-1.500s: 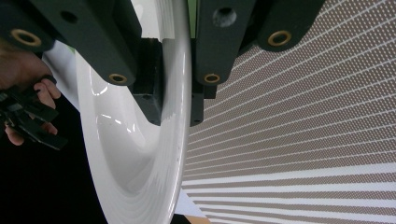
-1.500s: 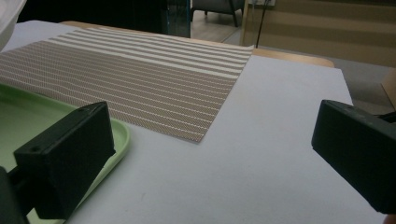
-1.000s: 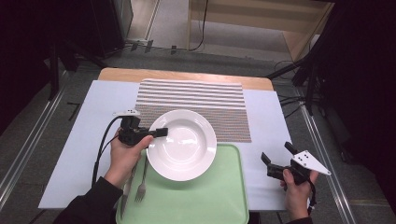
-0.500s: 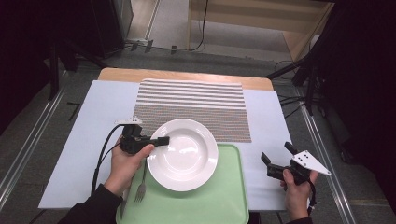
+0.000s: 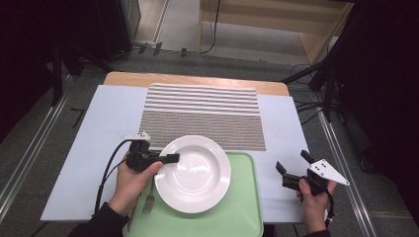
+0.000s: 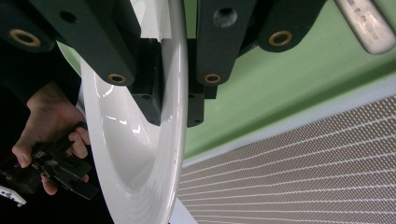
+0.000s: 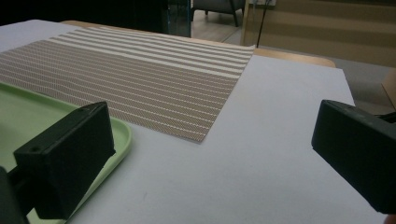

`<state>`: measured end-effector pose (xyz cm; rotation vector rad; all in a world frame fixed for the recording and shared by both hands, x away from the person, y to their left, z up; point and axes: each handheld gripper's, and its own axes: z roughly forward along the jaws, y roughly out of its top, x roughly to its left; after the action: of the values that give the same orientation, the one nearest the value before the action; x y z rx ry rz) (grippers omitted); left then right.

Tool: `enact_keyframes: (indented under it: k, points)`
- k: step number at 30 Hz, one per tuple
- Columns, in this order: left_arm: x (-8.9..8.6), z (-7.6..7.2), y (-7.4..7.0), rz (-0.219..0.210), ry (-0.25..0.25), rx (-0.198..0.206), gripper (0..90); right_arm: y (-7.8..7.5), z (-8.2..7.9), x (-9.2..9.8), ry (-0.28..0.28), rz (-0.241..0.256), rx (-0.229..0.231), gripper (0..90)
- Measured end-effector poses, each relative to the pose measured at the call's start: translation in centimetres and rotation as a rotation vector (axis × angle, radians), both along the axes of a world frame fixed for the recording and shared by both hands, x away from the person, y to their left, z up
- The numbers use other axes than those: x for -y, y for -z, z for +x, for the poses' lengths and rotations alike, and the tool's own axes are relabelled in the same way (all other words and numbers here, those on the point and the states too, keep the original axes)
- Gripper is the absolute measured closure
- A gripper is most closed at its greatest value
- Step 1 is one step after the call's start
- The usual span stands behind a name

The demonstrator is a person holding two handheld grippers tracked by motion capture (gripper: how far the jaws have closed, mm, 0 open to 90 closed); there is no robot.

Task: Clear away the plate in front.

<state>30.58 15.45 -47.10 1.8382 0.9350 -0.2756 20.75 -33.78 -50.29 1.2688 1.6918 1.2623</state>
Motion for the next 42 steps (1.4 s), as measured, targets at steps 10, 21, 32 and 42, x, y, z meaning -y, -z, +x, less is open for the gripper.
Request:
enact_keyframes:
  k: [10,21,32,42]
  points:
    - [0.2,-1.1,0.2,-0.009,0.028,-0.029,80.7,0.1,0.0,0.0,0.0,-0.005,-0.001,0.0]
    - [1.0,-1.6,1.1,0.021,0.085,-0.082,80.3,0.1,0.0,-0.1,-0.002,-0.002,-0.005,0.0]
    - [1.8,-1.2,1.7,0.064,0.122,-0.127,79.9,0.2,0.1,-0.2,-0.003,-0.004,-0.007,0.0]
    - [2.4,-0.5,2.0,0.233,0.117,-0.106,75.5,0.2,0.1,-0.2,-0.004,-0.002,-0.011,0.0]
